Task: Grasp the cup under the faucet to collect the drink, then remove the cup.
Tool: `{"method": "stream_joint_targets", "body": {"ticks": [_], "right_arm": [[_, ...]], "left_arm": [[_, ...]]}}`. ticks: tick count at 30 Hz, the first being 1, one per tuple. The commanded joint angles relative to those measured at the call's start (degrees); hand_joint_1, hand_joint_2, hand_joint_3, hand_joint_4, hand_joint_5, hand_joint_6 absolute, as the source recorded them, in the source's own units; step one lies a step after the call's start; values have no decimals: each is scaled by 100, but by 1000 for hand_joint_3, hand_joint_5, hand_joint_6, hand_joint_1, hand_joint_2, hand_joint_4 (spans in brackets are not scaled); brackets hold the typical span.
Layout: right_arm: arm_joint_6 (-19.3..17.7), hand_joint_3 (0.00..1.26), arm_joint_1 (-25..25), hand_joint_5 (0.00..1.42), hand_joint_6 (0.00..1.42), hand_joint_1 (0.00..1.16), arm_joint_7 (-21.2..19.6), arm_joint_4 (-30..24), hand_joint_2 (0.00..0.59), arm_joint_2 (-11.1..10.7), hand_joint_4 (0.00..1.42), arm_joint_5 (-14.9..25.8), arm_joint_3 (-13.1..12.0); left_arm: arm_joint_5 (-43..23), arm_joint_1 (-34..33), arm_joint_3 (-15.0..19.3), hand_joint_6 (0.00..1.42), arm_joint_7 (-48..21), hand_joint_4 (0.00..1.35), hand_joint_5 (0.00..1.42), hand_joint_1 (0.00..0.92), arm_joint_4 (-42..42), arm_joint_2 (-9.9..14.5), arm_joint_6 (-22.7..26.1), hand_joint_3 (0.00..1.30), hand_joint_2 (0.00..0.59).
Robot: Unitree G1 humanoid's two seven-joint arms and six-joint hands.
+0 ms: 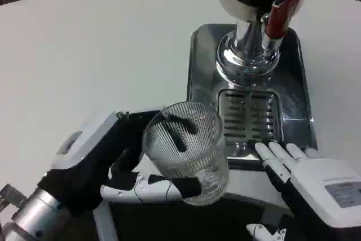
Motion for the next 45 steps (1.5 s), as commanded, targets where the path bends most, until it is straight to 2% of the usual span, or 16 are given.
{"method": "stream_joint_targets", "body": {"ticks": [1, 13, 29, 35, 45], "right_arm": [[24, 0, 82, 0, 0, 290, 72, -53, 401, 10, 0, 28, -21], [29, 0, 135, 0, 0, 291, 75, -92, 404, 14, 0, 58, -60], [19, 0, 419, 0, 0, 291, 60, -327, 404, 19, 0, 141, -320], [1, 0, 513, 0, 0, 291, 38, -375, 404, 28, 0, 202, -408], [-70, 0, 726, 0, 0, 291, -69, -495, 404, 5, 0, 396, -690]], "left_arm": [[-83, 50, 50, 1424, 3, 1196, 1390, 439, -122, -15, -10, 1050, 161], [-63, 82, 55, 1424, 6, 1196, 1390, 439, -162, -15, -1, 1050, 161], [17, -198, -3, 1424, 57, 1196, 1390, 433, 45, -117, 40, 1050, 156], [155, -376, -18, 1424, 112, 1196, 1390, 431, 248, -151, 52, 1050, 155], [607, -1063, -134, 1424, 361, 1196, 1390, 435, 1016, -264, 75, 1050, 153]]}}
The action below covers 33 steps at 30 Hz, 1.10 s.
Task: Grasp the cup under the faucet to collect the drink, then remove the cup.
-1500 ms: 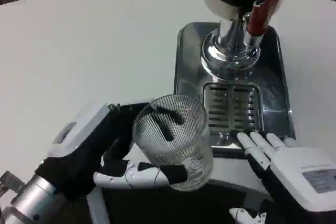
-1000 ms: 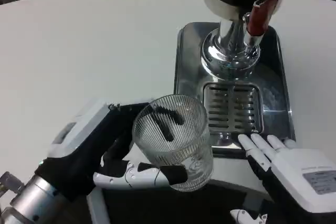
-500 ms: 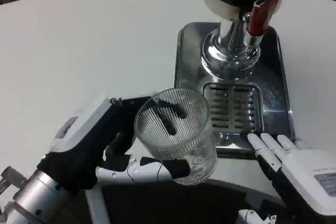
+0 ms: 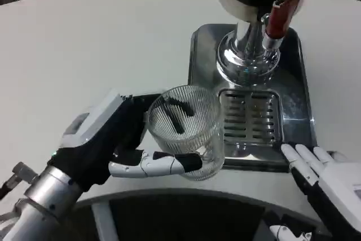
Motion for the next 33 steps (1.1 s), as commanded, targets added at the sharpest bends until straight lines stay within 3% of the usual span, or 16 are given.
{"method": "stream_joint_targets", "body": {"ticks": [1, 15, 26, 33], "right_arm": [[-76, 0, 199, 0, 0, 291, -90, -138, 404, 2, 0, 119, -112], [-130, 0, 396, 0, 0, 291, -176, -235, 404, 10, 0, 282, -259], [-122, 0, 443, 0, 0, 291, -187, -402, 405, 122, 0, 324, -288], [-145, 0, 559, 0, 0, 291, -188, -512, 405, 135, 0, 452, -413]], "left_arm": [[155, -294, -95, 1424, 234, 1196, 1390, 436, 264, -90, -16, 1050, 152], [662, -1360, -324, 1424, 711, 1196, 1390, 442, 1300, -200, -35, 1050, 151], [975, -2217, -760, 1424, 1071, 1196, 1390, 433, 2340, -283, -59, 1050, 152], [1228, -2870, -1093, 1424, 1327, 1196, 1390, 432, 3194, -476, -32, 1050, 152]]}}
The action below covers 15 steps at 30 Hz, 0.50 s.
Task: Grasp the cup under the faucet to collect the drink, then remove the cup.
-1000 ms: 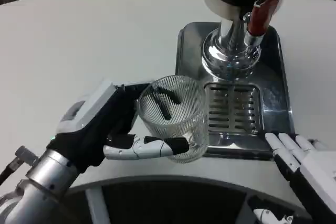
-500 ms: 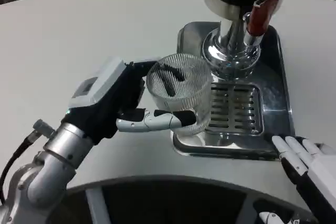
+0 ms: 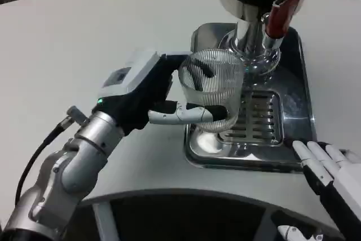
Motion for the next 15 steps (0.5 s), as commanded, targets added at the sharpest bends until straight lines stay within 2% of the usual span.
{"method": "stream_joint_targets", "body": {"ticks": [1, 10, 15], "right_arm": [[-51, 0, 174, 0, 0, 291, -53, -161, 405, 22, 0, 131, -143], [-135, 0, 416, 0, 0, 291, -138, -255, 405, 17, 0, 393, -416], [-206, 0, 470, 0, 0, 291, -167, -306, 405, 24, 0, 445, -419]], "left_arm": [[135, -400, -211, 1424, 276, 1196, 1390, 432, 418, -132, -40, 1050, 152], [381, -989, -544, 1424, 546, 1196, 1390, 432, 1142, -302, -94, 1050, 152], [430, -1066, -672, 1424, 617, 1196, 1390, 432, 1257, -325, -89, 1050, 152]]}}
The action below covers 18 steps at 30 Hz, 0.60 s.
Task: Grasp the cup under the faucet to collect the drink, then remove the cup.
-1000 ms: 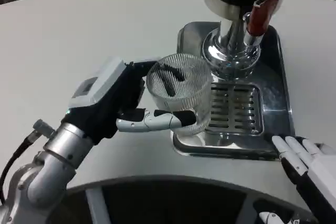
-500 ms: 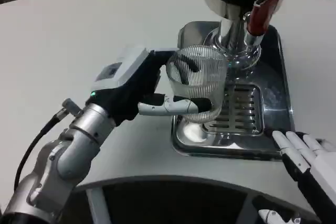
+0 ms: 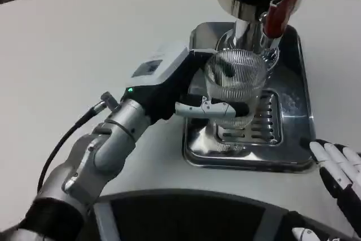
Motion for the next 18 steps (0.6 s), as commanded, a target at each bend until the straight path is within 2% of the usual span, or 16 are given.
{"method": "stream_joint_targets", "body": {"ticks": [1, 6, 9, 18], "right_arm": [[-160, 0, 118, 0, 0, 291, -70, -145, 405, 30, 0, 22, 22], [-289, 0, 125, 0, 0, 291, 19, -283, 405, 134, 0, -80, 364], [-312, 0, 83, 0, 0, 291, 63, -320, 405, 187, 0, -106, 477], [-554, 0, 51, 0, 0, 291, 184, -326, 405, 451, 0, -52, 545]], "left_arm": [[22, -118, -80, 1424, 215, 1196, 1390, 432, 56, -58, -87, 1050, 152], [80, -127, -195, 1424, 284, 1196, 1390, 432, 105, -61, -80, 1050, 152], [140, -187, -296, 1424, 337, 1196, 1390, 432, 189, -99, -49, 1050, 152], [363, -515, -563, 1424, 559, 1196, 1390, 432, 600, -264, 11, 1050, 152]]}}
